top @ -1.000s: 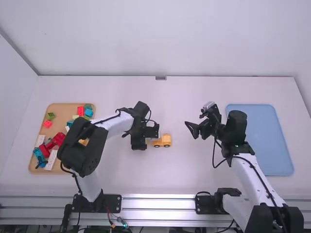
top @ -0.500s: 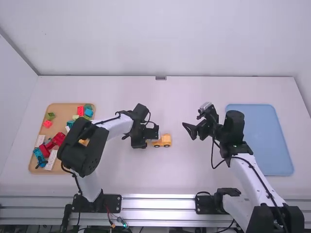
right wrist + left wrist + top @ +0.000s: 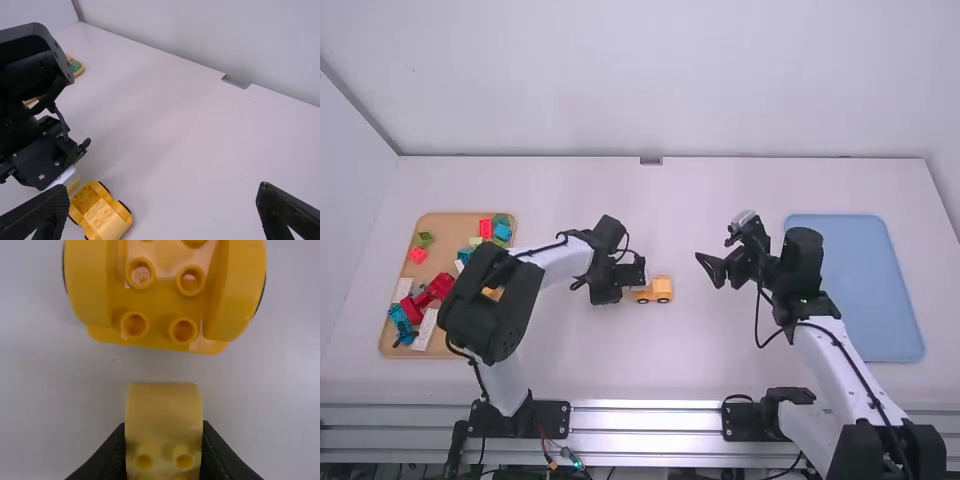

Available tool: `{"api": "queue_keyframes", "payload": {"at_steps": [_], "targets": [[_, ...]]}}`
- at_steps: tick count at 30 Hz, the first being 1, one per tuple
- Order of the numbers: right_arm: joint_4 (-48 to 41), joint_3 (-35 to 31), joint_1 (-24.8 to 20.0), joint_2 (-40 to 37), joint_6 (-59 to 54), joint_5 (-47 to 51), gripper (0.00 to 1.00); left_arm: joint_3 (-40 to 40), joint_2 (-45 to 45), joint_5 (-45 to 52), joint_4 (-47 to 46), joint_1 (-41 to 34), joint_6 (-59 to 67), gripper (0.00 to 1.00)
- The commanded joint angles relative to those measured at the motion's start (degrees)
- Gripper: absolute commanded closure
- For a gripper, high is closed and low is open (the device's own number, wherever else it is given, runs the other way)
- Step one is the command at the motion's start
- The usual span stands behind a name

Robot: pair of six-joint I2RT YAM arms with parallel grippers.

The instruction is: Assemble lego blocks to make yellow taxi

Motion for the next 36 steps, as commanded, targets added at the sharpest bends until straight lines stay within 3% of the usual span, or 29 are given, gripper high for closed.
{"api": "queue_keyframes", "payload": {"at_steps": [1,3,4,7,11,19,22,28,36], "targets": [[0.2,-0.4,0.0,-0.3,0.1,-0.6,0.02,-0.5,0.5,0.1,-0.4,0.3,-6.4,0.8],[0.4,-0.4,0.0,-0.3,0.2,-0.6,0.02,-0.1,0.5,-0.8,0.5,0.4,-11.4,0.82],[0.5,-0.4,0.0,-0.3,0.1,-0.6,0.02,0.0,0.5,-1.7,1.3,0.4,-16.9,0.92],[1.2,-0.4,0.0,-0.3,0.2,-0.6,0.02,0.4,0.5,-4.8,2.3,0.3,-28.5,0.9],[1.6,-0.4,0.0,-0.3,0.2,-0.6,0.02,0.4,0.5,-9.1,3.6,0.3,-42.3,0.98],[1.6,-0.4,0.0,-0.3,0.1,-0.6,0.02,0.4,0.5,-19.3,5.3,0.4,-91.1,0.98],[1.6,-0.4,0.0,-0.3,0.2,-0.6,0.02,0.5,0.5,-17.7,4.7,0.3,-102.9,0.98],[1.6,-0.4,0.0,-0.3,0.2,-0.6,0.02,0.3,0.5,-7.7,4.4,0.3,-144.3,0.98],[1.4,-0.4,0.0,-0.3,1.2,-0.6,0.02,0.3,0.5,-6.6,4.5,0.2,-168.1,0.97]]}}
